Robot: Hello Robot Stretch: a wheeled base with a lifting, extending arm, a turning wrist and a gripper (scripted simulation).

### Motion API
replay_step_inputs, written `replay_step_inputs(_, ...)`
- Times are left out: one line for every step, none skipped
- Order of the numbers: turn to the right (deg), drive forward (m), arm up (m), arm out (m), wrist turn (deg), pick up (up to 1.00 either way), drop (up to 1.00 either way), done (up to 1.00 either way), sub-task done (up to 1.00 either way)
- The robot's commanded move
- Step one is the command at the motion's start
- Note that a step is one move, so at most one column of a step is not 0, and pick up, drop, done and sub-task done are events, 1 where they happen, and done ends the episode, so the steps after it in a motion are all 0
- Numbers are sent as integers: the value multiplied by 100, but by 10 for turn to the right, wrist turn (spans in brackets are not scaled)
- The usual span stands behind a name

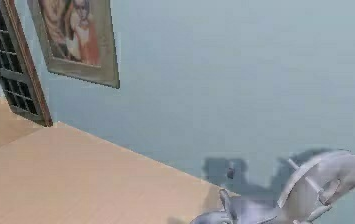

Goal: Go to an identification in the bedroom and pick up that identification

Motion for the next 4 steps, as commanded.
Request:
replay_step_inputs(-450, 0, 0, 0, 0, 0, 0, 0, 0)
replay_step_inputs(-450, 0, 0, 0, 0, 0, 0, 0, 0)
replay_step_inputs(-450, 0, 0, 0, 0, 0, 0, 0, 0)
replay_step_inputs(-150, 0, 0, 0, 0, 0, 0, 0, 0)
